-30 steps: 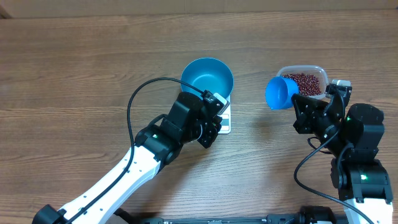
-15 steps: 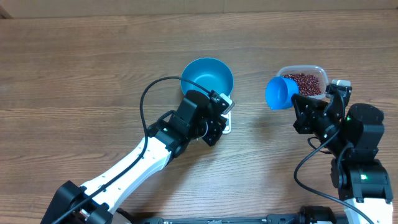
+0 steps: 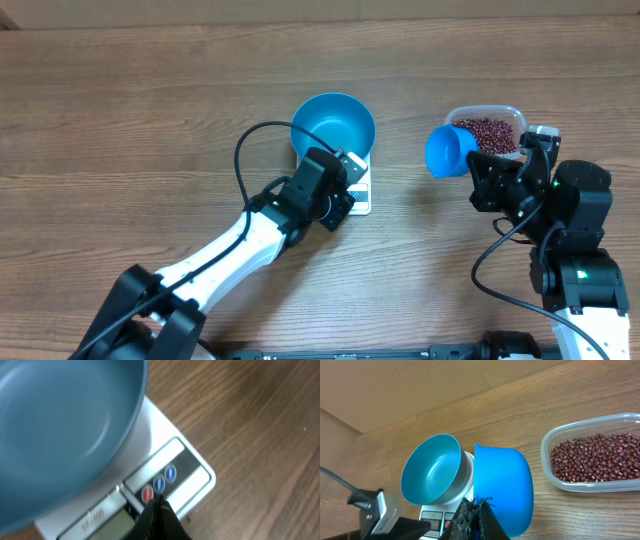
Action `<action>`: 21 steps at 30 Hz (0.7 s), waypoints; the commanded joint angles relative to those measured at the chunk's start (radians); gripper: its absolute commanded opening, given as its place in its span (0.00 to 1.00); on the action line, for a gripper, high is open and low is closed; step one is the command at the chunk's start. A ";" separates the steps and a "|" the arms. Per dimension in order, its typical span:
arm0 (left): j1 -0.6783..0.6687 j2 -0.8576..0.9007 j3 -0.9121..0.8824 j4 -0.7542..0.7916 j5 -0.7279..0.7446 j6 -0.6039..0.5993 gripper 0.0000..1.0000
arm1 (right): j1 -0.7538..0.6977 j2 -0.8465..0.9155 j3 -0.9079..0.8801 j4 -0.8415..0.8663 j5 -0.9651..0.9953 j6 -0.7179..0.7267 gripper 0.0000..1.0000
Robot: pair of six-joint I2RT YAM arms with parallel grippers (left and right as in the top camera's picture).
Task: Scoop item into bowl and weigh 150g on scale
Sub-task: 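Lower left gripper to the scale's button panel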
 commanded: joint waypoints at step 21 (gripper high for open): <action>-0.013 0.124 -0.002 0.084 -0.061 0.018 0.04 | -0.004 -0.002 0.021 0.000 0.010 -0.004 0.04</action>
